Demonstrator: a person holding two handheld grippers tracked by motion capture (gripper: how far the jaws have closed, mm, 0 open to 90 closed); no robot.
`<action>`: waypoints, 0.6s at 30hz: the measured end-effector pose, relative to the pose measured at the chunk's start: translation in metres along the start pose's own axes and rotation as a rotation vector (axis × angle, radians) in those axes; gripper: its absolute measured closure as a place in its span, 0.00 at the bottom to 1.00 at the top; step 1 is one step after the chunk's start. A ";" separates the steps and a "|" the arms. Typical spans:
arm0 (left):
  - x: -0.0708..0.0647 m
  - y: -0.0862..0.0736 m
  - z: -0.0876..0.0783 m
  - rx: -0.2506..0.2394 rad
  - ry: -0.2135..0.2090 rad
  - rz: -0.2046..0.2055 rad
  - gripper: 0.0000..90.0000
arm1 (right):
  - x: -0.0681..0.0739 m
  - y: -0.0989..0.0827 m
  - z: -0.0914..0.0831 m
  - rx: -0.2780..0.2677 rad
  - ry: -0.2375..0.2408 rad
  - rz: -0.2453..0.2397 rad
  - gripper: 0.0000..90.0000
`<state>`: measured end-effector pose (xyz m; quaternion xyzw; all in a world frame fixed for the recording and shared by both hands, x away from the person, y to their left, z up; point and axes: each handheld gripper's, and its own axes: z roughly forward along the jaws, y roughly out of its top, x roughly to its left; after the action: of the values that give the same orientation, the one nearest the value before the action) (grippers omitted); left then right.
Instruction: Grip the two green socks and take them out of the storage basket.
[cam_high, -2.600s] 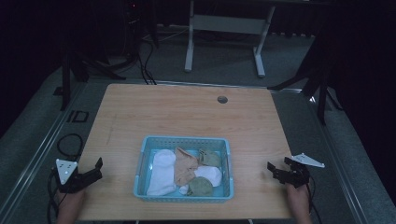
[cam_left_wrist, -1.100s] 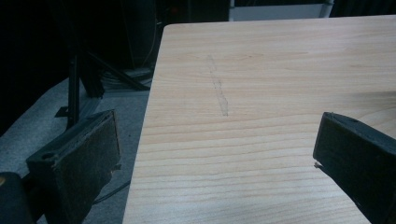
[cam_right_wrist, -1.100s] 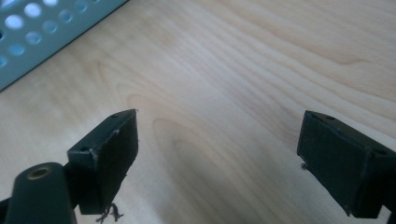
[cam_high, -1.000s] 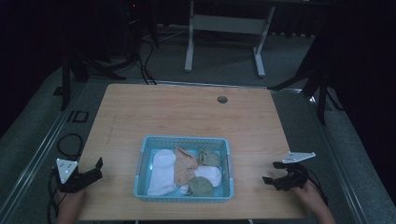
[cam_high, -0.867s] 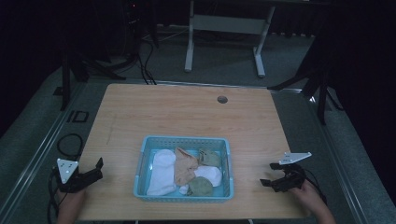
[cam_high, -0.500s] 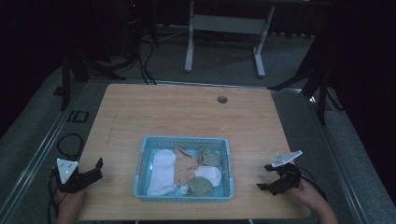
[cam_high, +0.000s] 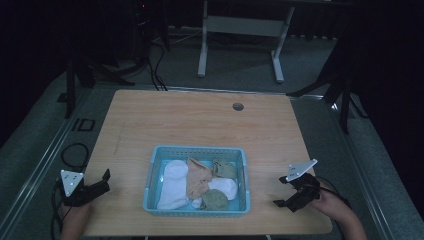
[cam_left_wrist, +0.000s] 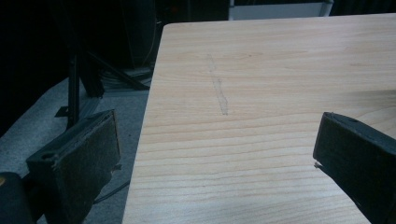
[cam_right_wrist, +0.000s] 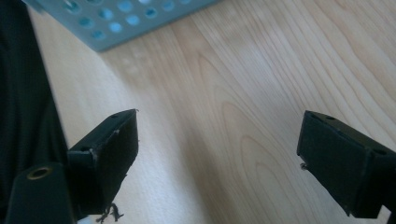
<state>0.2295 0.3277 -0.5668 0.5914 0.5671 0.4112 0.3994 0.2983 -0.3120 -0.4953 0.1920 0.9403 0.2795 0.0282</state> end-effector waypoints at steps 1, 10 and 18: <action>0.000 0.000 0.000 0.000 0.000 0.000 0.00 | 0.001 0.002 -0.001 0.002 0.004 -0.007 0.14; 0.000 0.000 0.000 0.000 -0.001 -0.001 0.00 | 0.013 0.024 -0.011 -0.018 0.015 -0.043 0.13; 0.000 0.000 0.000 0.000 -0.001 -0.001 0.00 | 0.028 0.048 -0.015 -0.045 0.039 -0.094 0.14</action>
<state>0.2296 0.3278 -0.5668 0.5914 0.5672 0.4108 0.3997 0.2863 -0.2719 -0.4554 0.1415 0.9421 0.3028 0.0275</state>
